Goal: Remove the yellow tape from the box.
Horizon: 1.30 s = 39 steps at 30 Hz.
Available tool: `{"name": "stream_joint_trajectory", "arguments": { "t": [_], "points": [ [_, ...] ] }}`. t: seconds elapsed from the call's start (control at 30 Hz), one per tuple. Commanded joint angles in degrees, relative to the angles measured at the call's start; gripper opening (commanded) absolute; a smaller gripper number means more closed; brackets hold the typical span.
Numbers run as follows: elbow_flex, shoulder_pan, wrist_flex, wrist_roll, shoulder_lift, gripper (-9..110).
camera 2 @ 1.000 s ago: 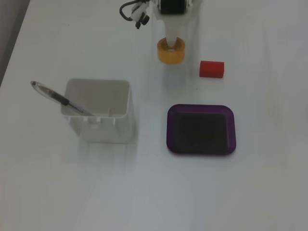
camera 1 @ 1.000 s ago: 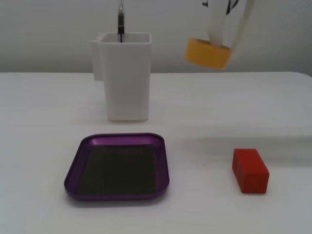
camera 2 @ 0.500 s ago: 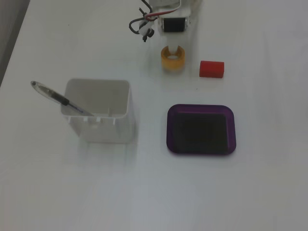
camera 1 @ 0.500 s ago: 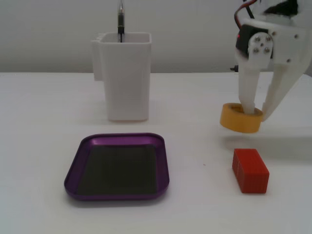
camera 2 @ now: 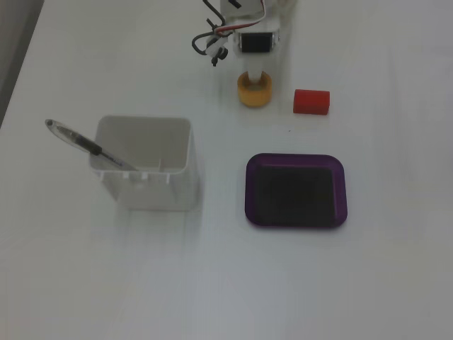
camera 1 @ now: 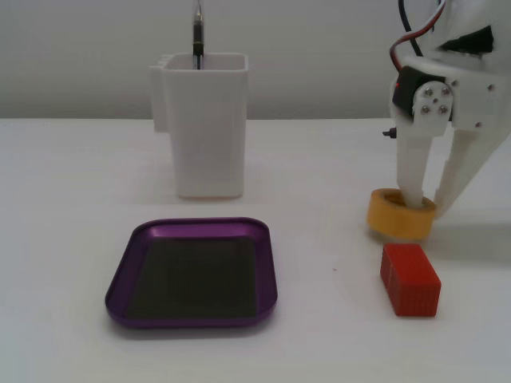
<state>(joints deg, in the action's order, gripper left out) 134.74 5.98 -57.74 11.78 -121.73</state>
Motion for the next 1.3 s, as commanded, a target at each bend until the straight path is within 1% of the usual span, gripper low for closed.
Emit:
{"name": "stream_joint_trajectory", "arguments": {
  "t": [0.0,0.23,0.43,0.57,0.67,0.77,0.97,1.07,1.13,1.27],
  "points": [
    [-1.1,0.0,-0.1,0.1,-2.5,0],
    [-0.7,-0.1,-0.2,-0.2,-2.6,0],
    [-0.5,-0.1,-0.2,-0.1,-2.7,8],
    [-1.1,-0.1,-0.3,-0.2,-2.7,9],
    [-2.8,-0.2,-2.5,0.0,-3.0,10],
    [-9.1,-0.2,-7.0,-0.5,-4.3,10],
    [-21.9,-0.2,-17.1,-0.8,-14.0,10],
    [-23.7,-0.2,-18.5,-0.9,-21.4,10],
    [-22.1,-0.2,-18.9,-1.0,-27.1,10],
    [-12.0,-0.2,-18.0,-1.0,-38.3,10]
  ]
}}
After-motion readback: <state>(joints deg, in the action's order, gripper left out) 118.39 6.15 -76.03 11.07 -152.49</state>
